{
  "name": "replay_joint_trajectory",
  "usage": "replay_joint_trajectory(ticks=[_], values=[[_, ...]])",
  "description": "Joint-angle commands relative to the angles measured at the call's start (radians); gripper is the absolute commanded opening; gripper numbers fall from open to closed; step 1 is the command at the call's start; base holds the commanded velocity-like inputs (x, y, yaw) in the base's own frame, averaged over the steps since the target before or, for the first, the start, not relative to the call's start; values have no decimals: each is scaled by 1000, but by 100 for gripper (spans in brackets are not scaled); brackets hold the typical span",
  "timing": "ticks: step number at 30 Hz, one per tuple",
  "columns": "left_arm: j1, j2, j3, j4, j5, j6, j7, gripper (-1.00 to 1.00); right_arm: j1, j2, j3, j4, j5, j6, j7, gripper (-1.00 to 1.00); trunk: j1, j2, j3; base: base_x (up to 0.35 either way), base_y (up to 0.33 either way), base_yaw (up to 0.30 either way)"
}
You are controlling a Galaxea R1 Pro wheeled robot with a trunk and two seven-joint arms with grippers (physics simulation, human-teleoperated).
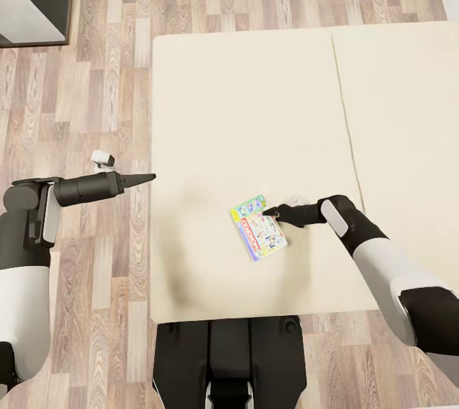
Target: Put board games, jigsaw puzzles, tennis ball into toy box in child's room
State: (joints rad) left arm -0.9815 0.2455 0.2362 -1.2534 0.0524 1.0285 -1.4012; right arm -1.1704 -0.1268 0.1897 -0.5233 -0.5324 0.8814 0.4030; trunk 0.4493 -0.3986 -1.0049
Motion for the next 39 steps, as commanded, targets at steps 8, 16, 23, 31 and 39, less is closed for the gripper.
replay_joint_trajectory(ticks=[8, 16, 23, 31, 39], values=[[0, 0, 0, 0, 1, 12, -2, 100, 0, 5, 5, 2, 8, -2, 6, 100, 1, -1, -1, 0, 95, 0], [0, 0, 1, 0, 1, 12, -2, 100, 0, 4, 7, 2, 8, -3, 5, 100, 1, -1, -1, -38, 132, 0], [-1, 0, 2, 0, 1, 12, -2, 100, 0, 5, 8, 2, 8, -5, 5, 100, 1, -1, -1, -33, 77, 0], [-1, 0, 1, 0, 2, 12, -2, 100, 0, 6, 8, 2, 8, -5, 5, 100, 1, -1, -1, -13, 81, 0], [0, 0, 2, 0, 1, 12, -2, 100, 0, 6, 8, 2, 8, -5, 5, 100, 1, -1, -1, 0, 131, 0]])
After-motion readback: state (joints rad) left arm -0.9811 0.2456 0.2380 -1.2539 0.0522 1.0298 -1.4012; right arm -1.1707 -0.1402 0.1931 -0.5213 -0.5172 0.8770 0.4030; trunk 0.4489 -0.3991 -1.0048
